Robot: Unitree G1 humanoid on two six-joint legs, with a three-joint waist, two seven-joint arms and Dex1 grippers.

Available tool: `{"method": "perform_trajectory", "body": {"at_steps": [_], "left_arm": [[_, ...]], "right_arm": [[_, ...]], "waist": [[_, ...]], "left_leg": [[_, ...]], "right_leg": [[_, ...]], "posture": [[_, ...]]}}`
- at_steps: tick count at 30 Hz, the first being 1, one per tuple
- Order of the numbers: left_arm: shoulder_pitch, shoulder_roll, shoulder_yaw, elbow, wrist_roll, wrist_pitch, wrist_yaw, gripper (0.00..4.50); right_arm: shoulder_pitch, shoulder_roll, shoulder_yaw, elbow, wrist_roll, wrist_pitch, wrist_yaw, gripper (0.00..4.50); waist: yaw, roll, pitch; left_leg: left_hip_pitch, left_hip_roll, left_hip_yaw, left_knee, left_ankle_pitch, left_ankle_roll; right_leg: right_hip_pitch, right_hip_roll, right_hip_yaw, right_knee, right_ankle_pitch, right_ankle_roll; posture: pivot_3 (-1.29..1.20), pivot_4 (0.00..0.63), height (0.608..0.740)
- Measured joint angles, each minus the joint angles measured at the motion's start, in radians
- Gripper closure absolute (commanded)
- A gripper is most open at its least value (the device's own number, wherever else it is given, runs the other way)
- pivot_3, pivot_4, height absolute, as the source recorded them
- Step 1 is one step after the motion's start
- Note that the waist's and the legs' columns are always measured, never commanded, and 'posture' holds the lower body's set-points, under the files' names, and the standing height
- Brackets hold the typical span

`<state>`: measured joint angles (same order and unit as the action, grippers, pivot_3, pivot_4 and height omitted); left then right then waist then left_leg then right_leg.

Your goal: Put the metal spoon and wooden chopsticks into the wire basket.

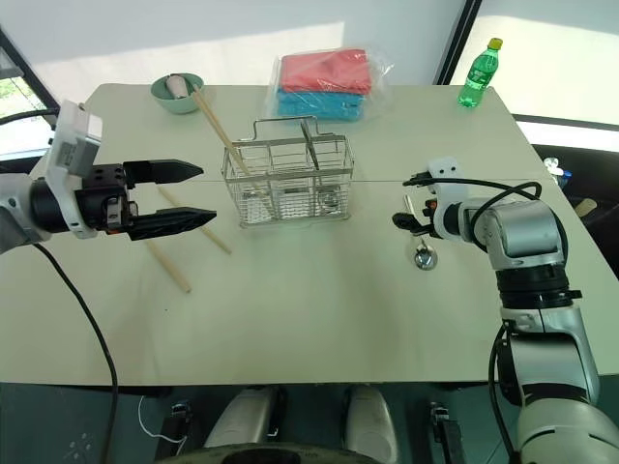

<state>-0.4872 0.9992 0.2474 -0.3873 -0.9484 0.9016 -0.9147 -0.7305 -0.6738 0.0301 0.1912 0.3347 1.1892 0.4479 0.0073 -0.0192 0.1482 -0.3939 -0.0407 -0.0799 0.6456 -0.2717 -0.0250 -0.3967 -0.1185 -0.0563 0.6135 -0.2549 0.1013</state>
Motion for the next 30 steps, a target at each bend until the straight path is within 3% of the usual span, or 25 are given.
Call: {"method": "perform_trajectory", "body": {"at_steps": [7, 8, 10, 17, 30], "left_arm": [[0.002, 0.000, 0.006, -0.025, -0.002, 0.003, 0.006, 0.09], [0.003, 0.000, 0.009, -0.025, -0.002, 0.004, 0.007, 0.03], [0.003, 0.001, 0.012, -0.026, -0.002, 0.004, 0.009, 0.00], [0.001, 0.000, 0.012, -0.026, -0.003, 0.007, 0.029, 0.00], [-0.002, -0.011, 0.012, -0.026, -0.007, 0.002, 0.059, 0.00]], "right_arm": [[-0.042, 0.033, 0.019, 0.150, -0.039, -0.011, 0.009, 0.00], [-0.042, 0.039, 0.019, 0.153, -0.042, -0.009, 0.009, 0.26], [-0.046, 0.048, 0.019, 0.156, -0.051, -0.006, 0.008, 0.83], [-0.051, 0.073, 0.020, 0.174, -0.084, -0.030, 0.011, 4.48], [-0.079, 0.086, -0.015, 0.231, -0.111, -0.094, 0.000, 4.48]], "waist": [[-0.006, 0.000, 0.000], [-0.007, 0.000, 0.000], [-0.008, 0.000, 0.000], [-0.024, -0.001, 0.000], [-0.022, -0.001, 0.000]], "left_leg": [[0.001, 0.000, 0.000, 0.000, 0.000, 0.000], [0.001, 0.000, 0.000, 0.000, 0.000, 0.000], [0.002, 0.000, 0.000, 0.000, 0.000, 0.000], [0.003, 0.000, 0.000, 0.001, 0.000, 0.000], [0.003, 0.000, 0.000, 0.002, 0.000, 0.000]], "right_leg": [[0.000, 0.000, 0.000, 0.001, 0.000, 0.001], [0.000, 0.000, 0.000, 0.001, 0.000, 0.001], [0.001, 0.001, 0.000, 0.001, 0.000, 0.001], [0.002, 0.001, 0.000, 0.001, 0.001, 0.002], [0.002, 0.001, 0.000, 0.002, 0.001, 0.003]], "posture": [[0.00, 0.150, 0.667], [0.00, 0.150, 0.667], [0.00, 0.150, 0.667], [0.00, 0.150, 0.667], [0.00, 0.150, 0.667]]}}
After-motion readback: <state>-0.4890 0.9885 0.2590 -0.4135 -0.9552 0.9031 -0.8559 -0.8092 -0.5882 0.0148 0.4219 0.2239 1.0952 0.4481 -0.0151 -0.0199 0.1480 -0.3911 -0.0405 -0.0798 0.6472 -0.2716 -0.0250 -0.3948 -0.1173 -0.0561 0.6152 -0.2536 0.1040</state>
